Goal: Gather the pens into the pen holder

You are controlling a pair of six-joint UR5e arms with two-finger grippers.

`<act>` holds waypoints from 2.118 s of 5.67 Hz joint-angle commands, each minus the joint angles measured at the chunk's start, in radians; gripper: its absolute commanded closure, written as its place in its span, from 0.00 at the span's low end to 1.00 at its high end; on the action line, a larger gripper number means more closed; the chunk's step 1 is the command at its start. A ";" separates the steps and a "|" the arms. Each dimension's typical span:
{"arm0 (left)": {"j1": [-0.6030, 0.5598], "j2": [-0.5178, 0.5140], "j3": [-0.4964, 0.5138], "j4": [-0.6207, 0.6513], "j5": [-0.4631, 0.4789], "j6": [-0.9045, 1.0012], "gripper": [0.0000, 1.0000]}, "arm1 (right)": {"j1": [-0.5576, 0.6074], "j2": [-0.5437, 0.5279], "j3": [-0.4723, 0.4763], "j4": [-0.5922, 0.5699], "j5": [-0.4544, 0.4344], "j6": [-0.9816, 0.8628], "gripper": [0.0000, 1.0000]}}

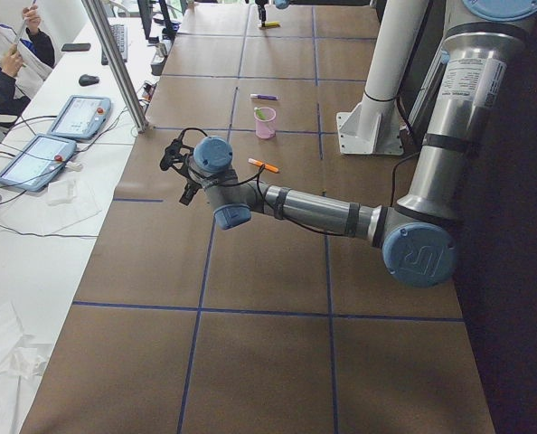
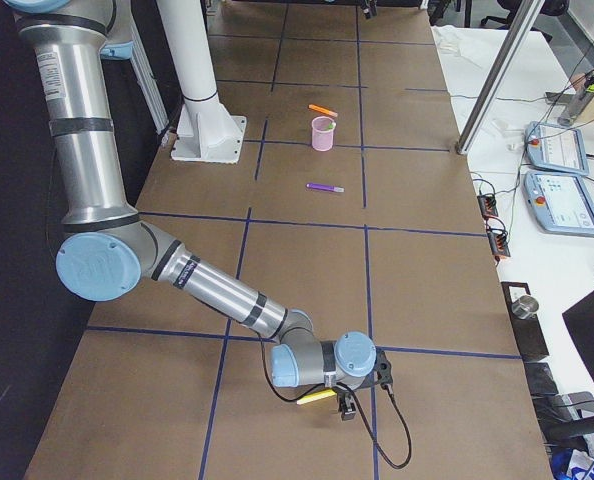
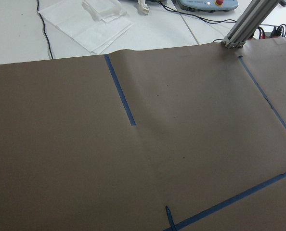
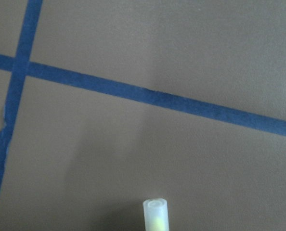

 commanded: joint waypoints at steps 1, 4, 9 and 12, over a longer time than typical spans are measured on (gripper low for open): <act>-0.001 -0.001 -0.004 0.000 0.000 0.000 0.00 | -0.003 0.007 -0.012 -0.001 0.000 0.001 0.42; -0.003 -0.001 -0.005 0.000 0.000 0.000 0.00 | -0.007 0.008 -0.001 -0.001 0.007 0.001 0.98; 0.102 -0.048 -0.002 0.001 0.002 0.002 0.00 | 0.033 -0.010 0.320 0.003 0.124 0.193 1.00; 0.281 -0.132 -0.012 0.193 0.170 -0.006 0.01 | 0.023 -0.010 0.661 0.008 0.124 0.583 1.00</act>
